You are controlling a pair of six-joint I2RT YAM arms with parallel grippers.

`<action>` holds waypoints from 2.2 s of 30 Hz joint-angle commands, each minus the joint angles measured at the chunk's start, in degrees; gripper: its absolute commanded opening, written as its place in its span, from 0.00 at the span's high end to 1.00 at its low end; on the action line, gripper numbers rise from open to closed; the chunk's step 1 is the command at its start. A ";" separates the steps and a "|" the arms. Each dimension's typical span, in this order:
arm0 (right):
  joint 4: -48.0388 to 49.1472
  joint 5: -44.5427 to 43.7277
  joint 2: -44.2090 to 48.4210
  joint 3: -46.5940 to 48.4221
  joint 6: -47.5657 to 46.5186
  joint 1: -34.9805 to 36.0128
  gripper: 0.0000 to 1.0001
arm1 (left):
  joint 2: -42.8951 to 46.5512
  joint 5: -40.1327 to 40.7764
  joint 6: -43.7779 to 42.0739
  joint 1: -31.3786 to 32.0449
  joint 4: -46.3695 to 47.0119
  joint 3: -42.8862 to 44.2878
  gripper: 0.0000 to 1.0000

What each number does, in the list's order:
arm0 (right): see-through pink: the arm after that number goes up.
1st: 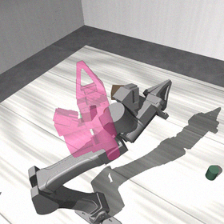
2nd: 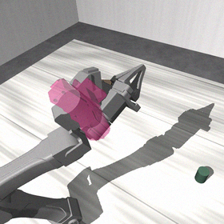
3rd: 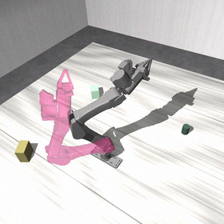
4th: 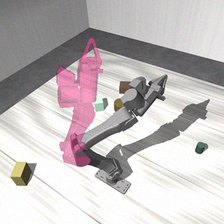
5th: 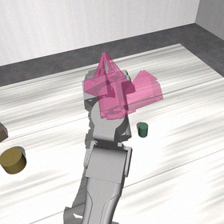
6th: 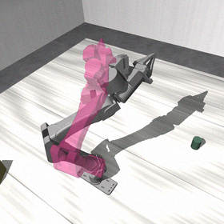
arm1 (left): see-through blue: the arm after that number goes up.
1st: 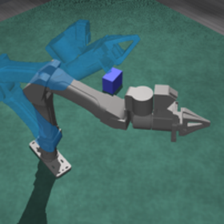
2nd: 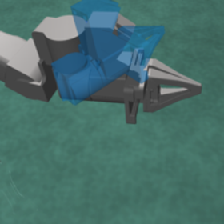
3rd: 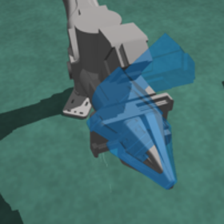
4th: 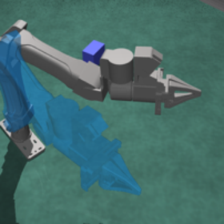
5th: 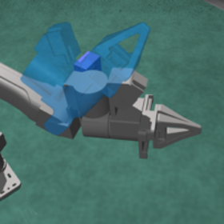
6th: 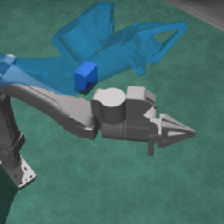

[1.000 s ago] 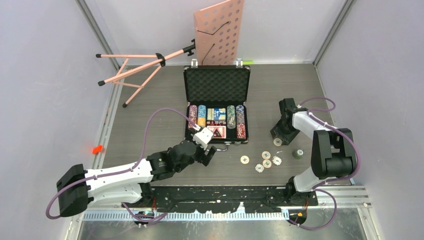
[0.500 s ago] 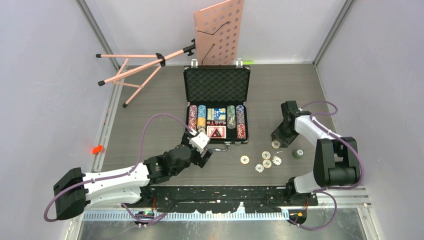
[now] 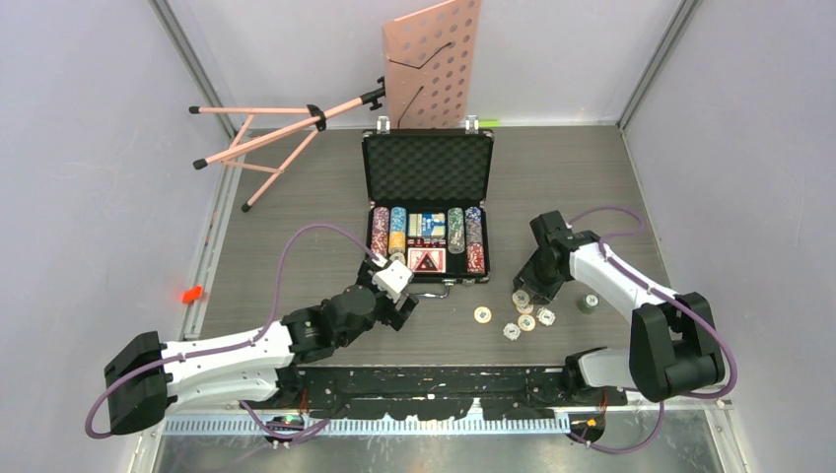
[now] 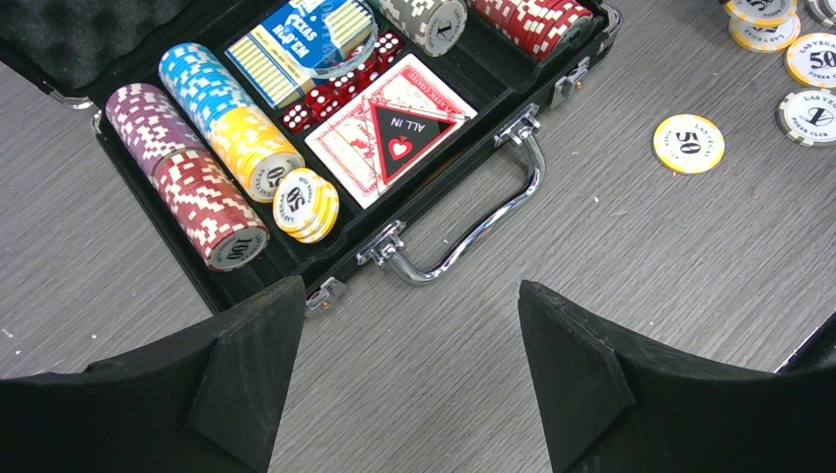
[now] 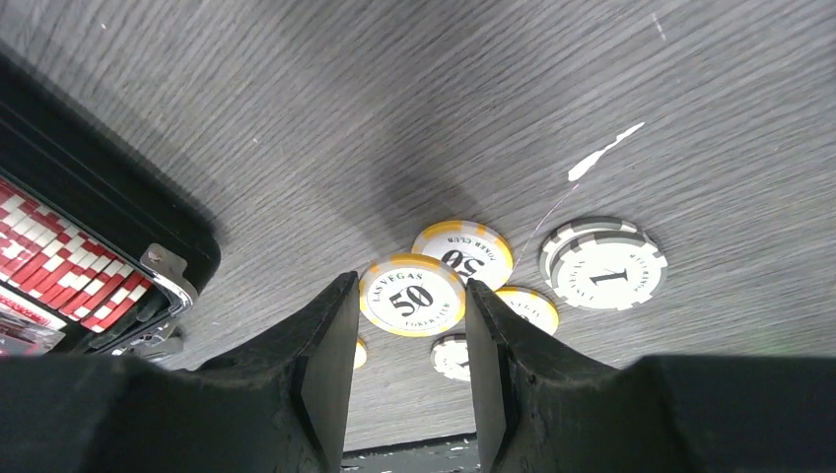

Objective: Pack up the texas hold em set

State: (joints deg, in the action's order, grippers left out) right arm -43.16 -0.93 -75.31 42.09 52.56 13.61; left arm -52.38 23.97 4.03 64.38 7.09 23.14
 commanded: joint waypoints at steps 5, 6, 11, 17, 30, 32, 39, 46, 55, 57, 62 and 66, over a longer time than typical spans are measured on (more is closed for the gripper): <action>-0.77 -4.82 1.66 -2.37 1.54 1.59 0.59 | 1.48 -0.13 0.01 -0.16 3.20 -0.42 0.18; -0.48 -5.30 1.79 -2.80 1.43 1.59 0.58 | 1.60 -0.15 0.05 -0.15 3.27 -0.45 0.19; 1.61 -5.67 1.26 -4.74 0.73 1.59 0.50 | 1.76 -0.36 0.10 -0.16 3.58 -0.72 0.18; 3.22 -4.67 0.97 -4.59 -0.29 1.62 0.34 | 2.15 -0.41 0.10 -0.17 3.37 -0.87 0.18; 3.43 -8.51 -3.39 -2.54 -0.98 4.34 0.36 | 1.70 -0.02 -0.29 -0.13 3.48 -0.88 0.18; 3.03 -9.90 -4.00 -2.41 -0.98 5.12 0.37 | 1.63 0.30 -0.41 -0.15 3.32 -0.81 0.18; 1.43 -13.72 -5.62 -1.20 -0.76 8.26 0.40 | 1.73 0.45 -0.43 -0.18 3.19 -0.72 0.18; 0.55 -16.99 -9.26 0.86 -0.61 11.30 0.45 | 1.74 1.08 -0.43 -0.14 2.85 -0.64 0.18; 0.26 -16.71 -10.07 1.82 -1.16 11.79 0.57 | 1.23 1.19 -0.52 -0.16 2.84 -0.46 0.18; -0.30 -16.15 -9.61 2.61 -1.33 11.76 0.59 | 1.26 1.34 -0.52 -0.15 2.82 -0.45 0.18; -3.50 -15.44 -7.00 5.55 -1.80 11.79 0.59 | 1.23 1.28 -0.52 -0.15 2.92 -0.46 0.18; -5.23 -14.80 -4.53 6.12 -1.97 11.79 0.59 | 1.30 1.26 -0.52 -0.18 2.93 -0.46 0.18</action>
State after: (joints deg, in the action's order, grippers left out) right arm -46.87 -14.20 -83.09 45.80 50.89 25.32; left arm -51.22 24.05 4.01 64.38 7.44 22.09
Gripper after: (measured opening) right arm 0.474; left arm 0.819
